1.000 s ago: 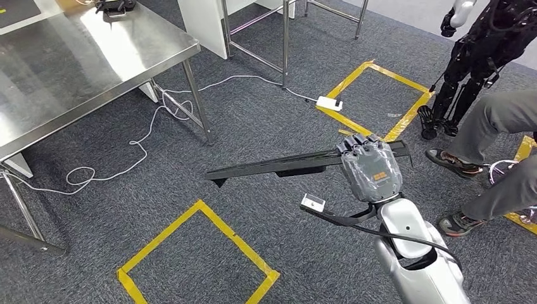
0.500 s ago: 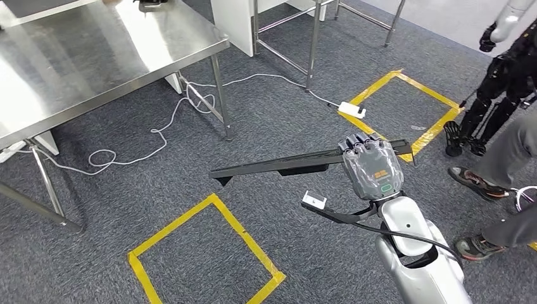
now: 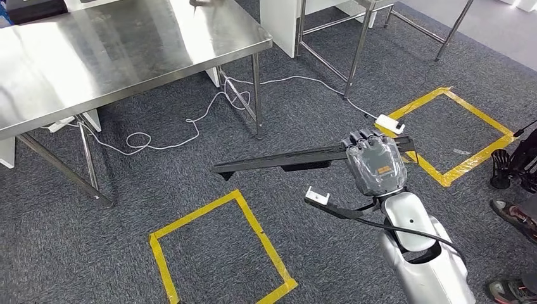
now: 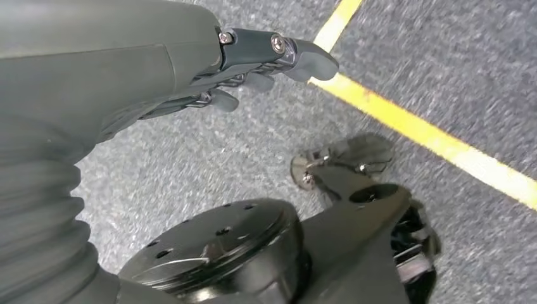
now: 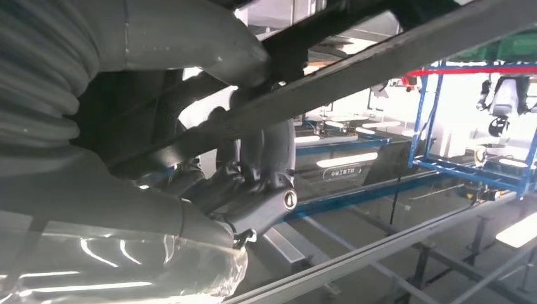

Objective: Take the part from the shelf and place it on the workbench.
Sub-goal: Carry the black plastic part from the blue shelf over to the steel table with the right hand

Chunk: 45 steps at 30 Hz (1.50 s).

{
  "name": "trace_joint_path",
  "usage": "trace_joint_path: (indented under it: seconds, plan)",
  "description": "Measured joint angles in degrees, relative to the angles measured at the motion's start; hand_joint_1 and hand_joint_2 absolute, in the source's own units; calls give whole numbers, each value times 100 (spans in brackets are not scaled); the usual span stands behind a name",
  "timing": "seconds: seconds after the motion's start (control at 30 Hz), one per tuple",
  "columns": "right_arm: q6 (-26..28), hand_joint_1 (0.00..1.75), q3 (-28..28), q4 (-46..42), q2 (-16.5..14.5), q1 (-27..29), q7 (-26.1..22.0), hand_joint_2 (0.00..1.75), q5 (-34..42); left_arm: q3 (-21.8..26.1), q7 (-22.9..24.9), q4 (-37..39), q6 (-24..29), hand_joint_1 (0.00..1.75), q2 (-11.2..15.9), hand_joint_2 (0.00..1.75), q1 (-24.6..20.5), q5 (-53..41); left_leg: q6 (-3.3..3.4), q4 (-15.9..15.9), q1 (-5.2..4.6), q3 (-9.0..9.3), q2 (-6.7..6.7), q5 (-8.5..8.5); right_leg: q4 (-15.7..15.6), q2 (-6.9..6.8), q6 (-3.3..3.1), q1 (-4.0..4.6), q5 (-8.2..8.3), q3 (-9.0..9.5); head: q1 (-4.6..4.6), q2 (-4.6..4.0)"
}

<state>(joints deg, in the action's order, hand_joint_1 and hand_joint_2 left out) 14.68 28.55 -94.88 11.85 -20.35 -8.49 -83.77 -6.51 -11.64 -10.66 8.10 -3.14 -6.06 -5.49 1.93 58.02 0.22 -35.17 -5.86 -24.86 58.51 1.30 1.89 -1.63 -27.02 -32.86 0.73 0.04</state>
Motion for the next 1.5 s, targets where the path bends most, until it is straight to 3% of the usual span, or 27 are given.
trace_joint_path:
  seconds: [0.07, 0.13, 0.2, 0.23, 0.27, 0.3, 0.37, 0.43, 0.5, 0.57, 0.6, 0.67, 0.73, 0.77, 0.83, 0.87, 0.93, 1.0, 1.03, 1.1, 1.17, 1.23, 1.27, 1.3, 1.37, 1.43, 1.5]
  plan:
    - [7, 134, 2, 81, -25, -100, -7, 175, 29, 0, 26, 0, -4, 0, 13, 175, 2, 0, -49, 235, 6, -118, 181, -151, -11, -74, -81, -18, 7, 9, 22, 0]
    - [38, 134, 5, 173, -40, -180, -14, 175, 69, 0, 29, -1, 0, 0, 14, 175, -17, 0, -100, 904, 14, -449, 457, -491, -14, -160, -146, 0, -4, 12, 49, -1]
    - [70, 134, 11, 284, -45, -238, -23, 175, 104, 1, 31, -1, 13, 0, 12, 175, -25, -1, -118, 1582, 30, -811, 558, -724, -13, -266, -171, 34, -19, 14, 53, -1]
    - [81, 134, 17, 339, -46, -262, -28, 175, 119, 1, 32, 0, 21, 0, 12, 175, -25, -7, -109, 1668, 33, -870, 569, -695, -13, -320, -180, 48, -26, 17, 55, 0]
    - [93, 134, 25, 387, -48, -285, -33, 175, 131, 2, 33, 0, 27, 0, 13, 175, -24, -15, -85, 1516, 30, -809, 580, -560, -13, -371, -188, 62, -32, 24, 55, 0]
    - [109, 134, 34, 426, -50, -307, -37, 175, 141, 2, 34, 0, 32, 0, 16, 175, -25, -25, -41, 1166, 17, -639, 621, -361, -13, -417, -196, 75, -39, 34, 55, 0]
    - [154, 134, 48, 478, -53, -350, -39, 175, 152, 2, 34, -1, 37, 0, 37, 175, -42, -42, 81, 387, -53, -244, 847, -69, -17, -500, -198, 110, -57, 49, 51, 0]
    - [185, 134, 56, 518, -54, -378, -39, 175, 164, 2, 35, -1, 40, 0, 59, 175, -65, -50, 155, 66, -126, -93, 965, -19, -26, -587, -173, 129, -77, 55, 51, 0]
    - [195, 134, 69, 552, -56, -392, -39, 175, 175, 2, 36, -1, 42, 0, 64, 175, -73, -54, 175, 2, -125, -72, 845, 3, -44, -678, -131, 150, -101, 73, 55, 0]
    - [213, 134, 81, 576, -48, -406, -39, 175, 186, 2, 32, -1, 44, 0, 57, 175, -77, -62, 203, -108, -86, 11, 735, 57, 111, -558, -106, 162, -203, 34, 42, -1]
    - [233, 134, 84, 586, -39, -412, -38, 175, 196, 2, 29, -1, 46, 0, 54, 175, -88, -67, 215, -152, -60, 51, 679, 82, 350, -431, -110, 158, -316, -69, 27, -1]
    - [272, 134, 90, 615, -11, -419, -37, 175, 225, 3, 27, -1, 64, 0, 53, 175, -110, -81, 236, -161, -50, 63, 554, 88, 1107, -214, -132, 114, -606, -446, 12, -1]
    - [290, 134, 96, 647, 17, -417, -33, 175, 245, 4, 31, -1, 82, 0, 53, 175, -113, -93, 235, -158, -46, 63, 410, 82, 1578, -166, -78, 77, -715, -735, 7, -1]
    - [297, 134, 97, 661, 27, -418, -32, 175, 251, 4, 35, -1, 85, 0, 53, 175, -110, -98, 228, -155, -40, 68, 338, 78, 1488, -161, -19, 61, -627, -721, 5, -1]
    - [322, 134, 102, 682, 39, -420, -23, 175, 244, 4, 44, -1, 90, 0, 54, 175, -107, -103, 190, -137, -22, 83, 201, 59, 736, -81, 114, 4, -262, -406, 0, 0]
    - [344, 134, 109, 692, 43, -425, -11, 175, 232, 4, 49, -1, 93, 0, 55, 175, -110, -105, 156, -112, -26, 77, 139, 41, 350, -14, 144, -19, -106, -225, -8, 0]
    - [385, 134, 127, 713, 44, -434, 17, 175, 204, 3, 57, -1, 99, 0, 59, 175, -109, -107, 93, -74, -40, 43, 50, 19, -50, 75, 120, -34, 30, -39, -10, 0]
    - [394, 134, 144, 725, 40, -443, 31, 175, 190, 3, 64, 0, 102, 0, 68, 175, -95, -107, 48, -66, -29, 15, -2, 16, -61, 16, 40, -26, 32, -23, -1, -1]
    - [395, 134, 150, 727, 39, -450, 33, 175, 186, 4, 66, 1, 103, 0, 77, 175, -87, -107, 21, -38, -21, 1, 55, -8, -68, -17, 4, -32, 34, -8, -1, -1]
    - [395, 134, 158, 728, 38, -463, 36, 175, 181, 4, 68, 1, 105, 0, 92, 175, -90, -109, -44, 287, -7, -144, 301, -202, -85, -90, -79, -49, 27, 28, 20, -1]
    - [395, 134, 165, 734, 39, -466, 38, 175, 180, 4, 69, 0, 105, 0, 93, 175, -102, -111, -96, 1045, 21, -523, 521, -549, -86, -171, -143, -24, 0, 52, 42, 0]
    - [395, 134, 173, 751, 38, -463, 38, 175, 180, 4, 69, 0, 105, 0, 92, 175, -103, -111, -123, 1626, 51, -863, 566, -701, -85, -260, -174, -7, -26, 73, 40, 0]
    - [395, 134, 176, 761, 37, -462, 38, 175, 182, 4, 68, 1, 106, 0, 92, 175, -101, -111, -124, 1590, 56, -877, 575, -601, -84, -304, -181, -4, -42, 91, 42, 0]
    - [396, 134, 179, 769, 35, -462, 38, 175, 185, 5, 67, 1, 108, 0, 93, 175, -101, -111, -113, 1331, 56, -774, 596, -407, -84, -346, -179, -3, -62, 116, 42, 0]
    - [403, 134, 181, 780, 28, -477, 38, 175, 196, 6, 60, 1, 113, 0, 100, 175, -111, -111, -61, 516, 22, -386, 762, -3, -86, -421, -149, 16, -111, 172, 41, 0]
    - [422, 134, 181, 796, 20, -516, 39, 175, 207, 7, 50, -1, 116, 0, 106, 175, -131, -112, -15, 67, -40, -171, 908, 116, -91, -487, -102, 59, -149, 194, 36, 0]
    - [436, 134, 182, 818, 9, -550, 39, 175, 214, 7, 43, -1, 116, 0, 107, 175, -146, -113, 20, 11, -80, -163, 856, 89, -119, -583, -49, 91, -170, 215, 35, -1]
